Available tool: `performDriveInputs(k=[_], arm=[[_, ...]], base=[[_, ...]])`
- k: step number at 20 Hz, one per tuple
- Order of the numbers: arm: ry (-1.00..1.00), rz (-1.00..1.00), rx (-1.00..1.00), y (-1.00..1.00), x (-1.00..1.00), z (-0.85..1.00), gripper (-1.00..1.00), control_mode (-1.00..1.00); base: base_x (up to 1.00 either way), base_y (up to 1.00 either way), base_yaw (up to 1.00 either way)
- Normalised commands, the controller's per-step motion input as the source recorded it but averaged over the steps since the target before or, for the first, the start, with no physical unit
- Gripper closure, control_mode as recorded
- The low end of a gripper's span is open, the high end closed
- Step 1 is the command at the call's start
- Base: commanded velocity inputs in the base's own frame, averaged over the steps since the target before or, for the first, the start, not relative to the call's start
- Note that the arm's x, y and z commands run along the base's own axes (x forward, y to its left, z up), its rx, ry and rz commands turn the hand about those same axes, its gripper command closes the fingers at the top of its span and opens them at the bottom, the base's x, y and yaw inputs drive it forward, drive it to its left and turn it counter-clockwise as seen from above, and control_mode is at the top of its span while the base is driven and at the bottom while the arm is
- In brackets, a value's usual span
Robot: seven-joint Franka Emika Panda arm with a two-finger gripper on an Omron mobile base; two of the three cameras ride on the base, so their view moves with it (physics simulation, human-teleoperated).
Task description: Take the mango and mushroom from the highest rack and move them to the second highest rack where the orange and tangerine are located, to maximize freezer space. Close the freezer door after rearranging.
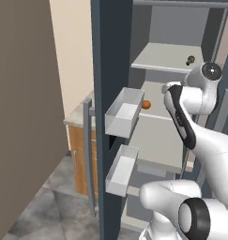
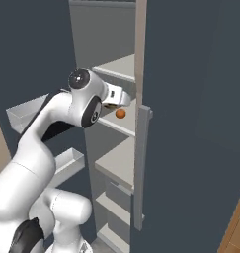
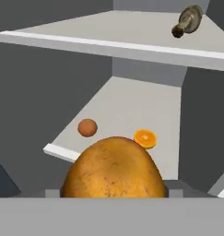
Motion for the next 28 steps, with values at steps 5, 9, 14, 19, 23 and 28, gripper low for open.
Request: performDriveInputs(k=[5,9,14,19,23,28], arm=[[0.17,0.0,-0.01,0.04,0.23,-0.44,1.0,-1.0],[0.0,0.02,0.0,0.0,0.38,-0.42,1.0,-1.0],[0.0,0.0,0.0,0.0,0.53,-0.28,1.0,-1.0],[0.0,0.0,0.0,-0.07,0.58,-0.26,1.0,-1.0],[0.01,0.0,0.02,-0.23,0.53,-0.25,1.0,-1.0],[0.08,0.0,0.02,-0.24,0.49,-0.27,1.0,-1.0]], base=[[0.0,0.0,0.0],[0.0,0.0,0.0],[0.0,0.0,0.0],[0.0,0.0,0.0],[0.0,0.0,0.0],[0.0,0.0,0.0]])
